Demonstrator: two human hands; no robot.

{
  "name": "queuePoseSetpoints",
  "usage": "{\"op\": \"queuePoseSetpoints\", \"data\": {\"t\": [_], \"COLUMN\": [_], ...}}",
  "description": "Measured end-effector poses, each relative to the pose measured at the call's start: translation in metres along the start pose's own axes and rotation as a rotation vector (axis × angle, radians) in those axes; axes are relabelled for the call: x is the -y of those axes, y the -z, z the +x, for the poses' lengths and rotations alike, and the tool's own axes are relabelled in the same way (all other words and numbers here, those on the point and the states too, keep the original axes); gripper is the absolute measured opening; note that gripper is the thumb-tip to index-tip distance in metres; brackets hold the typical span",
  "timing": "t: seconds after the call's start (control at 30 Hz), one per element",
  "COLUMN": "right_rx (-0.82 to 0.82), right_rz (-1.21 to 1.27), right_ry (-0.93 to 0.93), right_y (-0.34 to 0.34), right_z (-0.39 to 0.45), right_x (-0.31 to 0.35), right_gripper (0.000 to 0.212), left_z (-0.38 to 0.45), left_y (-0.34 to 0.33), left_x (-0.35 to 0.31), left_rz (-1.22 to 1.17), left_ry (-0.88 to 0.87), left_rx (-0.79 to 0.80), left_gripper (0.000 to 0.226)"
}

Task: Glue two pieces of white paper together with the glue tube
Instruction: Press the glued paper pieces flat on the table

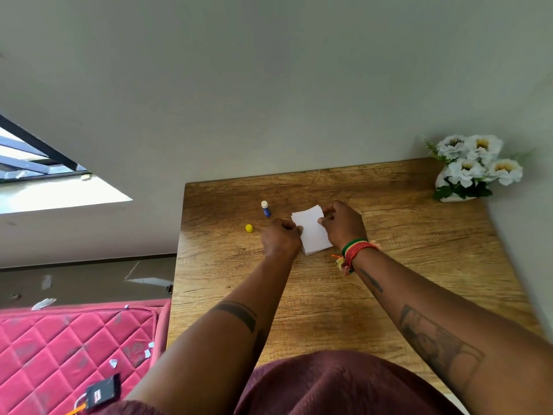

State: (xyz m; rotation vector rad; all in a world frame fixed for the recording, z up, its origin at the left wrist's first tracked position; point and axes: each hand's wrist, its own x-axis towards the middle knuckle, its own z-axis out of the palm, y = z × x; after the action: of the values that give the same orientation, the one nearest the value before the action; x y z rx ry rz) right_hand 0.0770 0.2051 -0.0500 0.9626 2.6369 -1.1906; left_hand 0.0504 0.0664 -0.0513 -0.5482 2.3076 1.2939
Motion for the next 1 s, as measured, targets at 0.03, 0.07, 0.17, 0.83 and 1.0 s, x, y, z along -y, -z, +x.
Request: {"op": "queuePoseSetpoints", "data": {"t": [0.03,0.07,0.17,0.83,1.0], "right_rx": [0.0,-0.001,0.008,-0.007,-0.003], "right_rz": [0.001,0.004,0.014,-0.093,-0.114], "right_ry": [-0.003,-0.003,0.01,0.088,0.103], "right_y": [0.001,0.001,0.001,-0.006,-0.005], "right_z": [0.001,0.002,0.003,0.003,0.003], "right_x": [-0.001,-0.003,-0.006,-0.004,-0.003], "right_gripper": [0.022,0.021,0.02,0.023,0.023], "left_z": [0.001,0.001,0.0,-0.008,-0.01], "left_y": [-0.001,-0.002,-0.004,-0.002,-0.002], "left_x": [0.0,0.0,0.001,0.001,-0.001], "left_rz": [0.014,0.034,0.073,0.103,0.123], "left_ry": [-0.006,-0.014,-0.055,-0.116,-0.128], "left_rx": [0.001,0.002,0.006,-0.017,-0.013], "left_gripper": [0.013,0.011,0.009,0.021,0.019]}}
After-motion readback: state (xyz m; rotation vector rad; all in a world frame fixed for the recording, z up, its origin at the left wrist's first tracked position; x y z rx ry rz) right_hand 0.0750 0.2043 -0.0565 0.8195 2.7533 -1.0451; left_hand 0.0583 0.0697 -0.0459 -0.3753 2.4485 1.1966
